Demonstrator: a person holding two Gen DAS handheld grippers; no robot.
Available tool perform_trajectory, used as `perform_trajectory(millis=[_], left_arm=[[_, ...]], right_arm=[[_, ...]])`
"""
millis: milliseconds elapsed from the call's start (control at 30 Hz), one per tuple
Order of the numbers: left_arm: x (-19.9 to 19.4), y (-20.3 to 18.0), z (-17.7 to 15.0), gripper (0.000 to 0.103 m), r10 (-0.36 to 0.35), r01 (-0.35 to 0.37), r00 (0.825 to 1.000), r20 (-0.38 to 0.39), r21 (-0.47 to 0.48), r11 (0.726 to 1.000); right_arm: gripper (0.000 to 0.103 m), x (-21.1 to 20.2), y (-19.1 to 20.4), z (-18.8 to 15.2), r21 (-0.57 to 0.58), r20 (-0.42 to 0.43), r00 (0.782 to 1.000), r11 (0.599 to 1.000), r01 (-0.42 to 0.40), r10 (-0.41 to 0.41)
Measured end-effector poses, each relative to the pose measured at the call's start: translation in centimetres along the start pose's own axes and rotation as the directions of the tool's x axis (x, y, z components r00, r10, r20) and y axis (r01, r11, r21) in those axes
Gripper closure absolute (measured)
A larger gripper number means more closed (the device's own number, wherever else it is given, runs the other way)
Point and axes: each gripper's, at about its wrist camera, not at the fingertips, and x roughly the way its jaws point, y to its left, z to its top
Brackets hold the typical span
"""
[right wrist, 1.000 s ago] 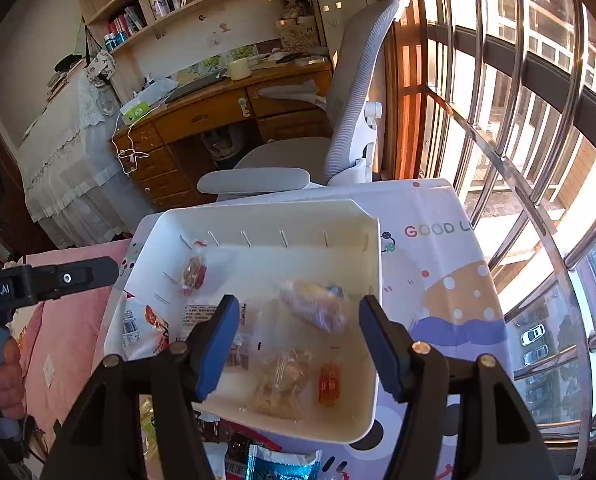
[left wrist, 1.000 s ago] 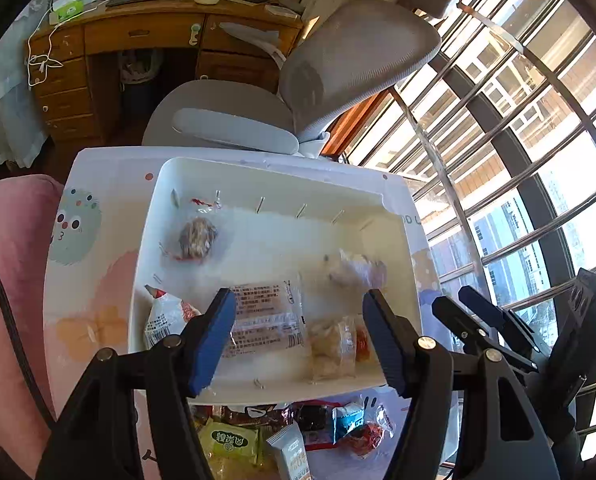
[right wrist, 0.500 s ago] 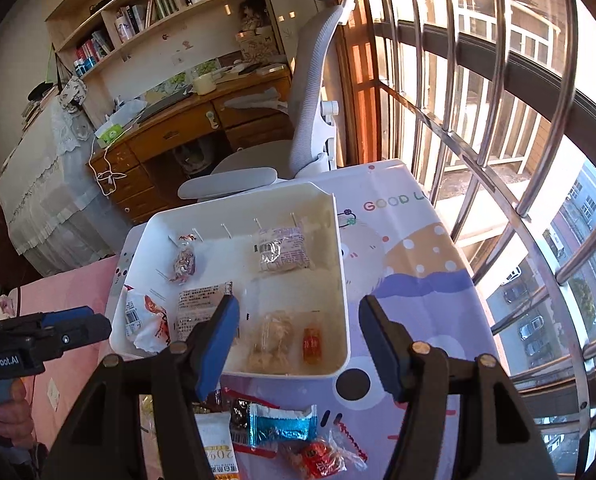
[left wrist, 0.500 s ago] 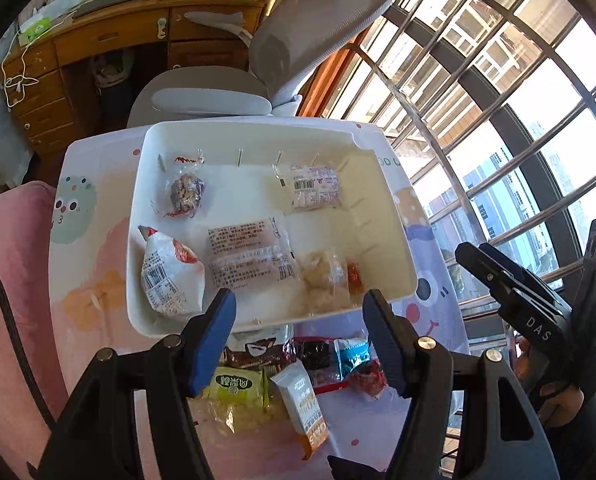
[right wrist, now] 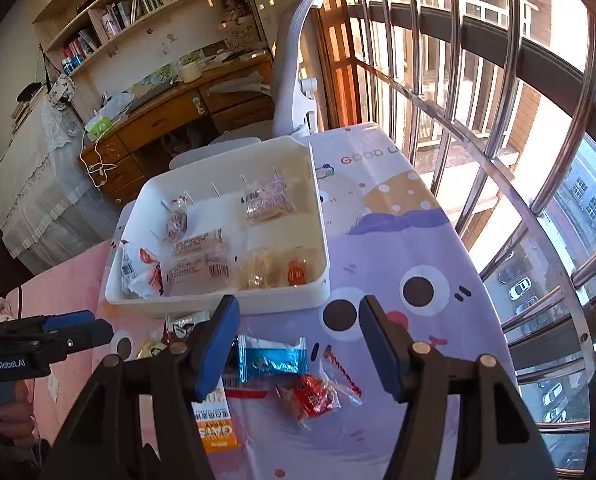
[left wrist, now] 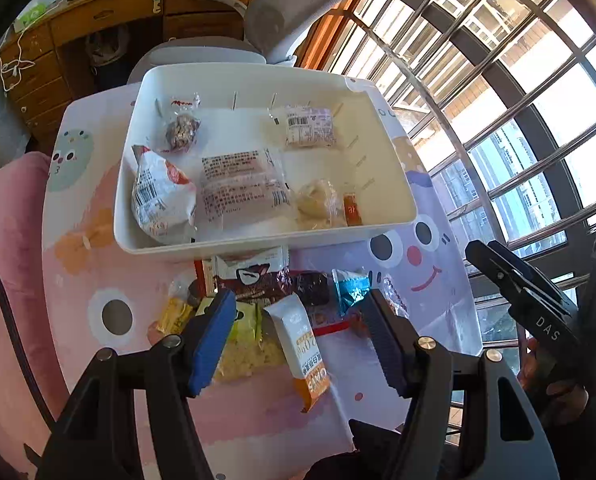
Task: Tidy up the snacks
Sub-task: 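Withdraw both tools from the basket toward the remaining snacks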
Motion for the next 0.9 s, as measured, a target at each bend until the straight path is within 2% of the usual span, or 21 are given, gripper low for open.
perform_trajectory(millis=[167, 300, 467, 667, 900], left_arm=[[1.5, -0.8, -1.8, 0.038, 0.012, -0.013, 0.999, -0.047, -0.024, 1.0], [3.2, -1.6, -3.1, 0.038, 0.051, -0.055, 0.993, -0.103, -0.037, 0.998], [5.5, -2.5, -4.7, 0.038, 0.098, -0.108, 0.981, -0.166, -0.051, 0.993], [8.0, -2.8, -6.2, 0.038, 0.12, -0.141, 0.969, -0.216, -0.086, 0.986], [9.9, -2.6, -7.8, 0.038, 0.106, -0.146, 0.965, -0.238, -0.155, 0.977]], right_arm=[[0.04, 0.7, -0.8, -2.3, -0.034, -0.036, 0.999, 0.999, 0.005, -0.006], [0.04, 1.6, -1.3, -3.7, -0.095, -0.054, 0.998, 0.995, 0.018, -0.023], [0.04, 2.3, -2.4, -5.3, -0.131, -0.071, 0.997, 0.991, -0.008, -0.001], [0.04, 2.9, -3.2, -7.4, -0.14, -0.072, 0.997, 0.989, -0.04, 0.03], [0.04, 4.4, -2.6, -9.0, -0.246, -0.096, 0.995, 0.968, -0.05, 0.027]])
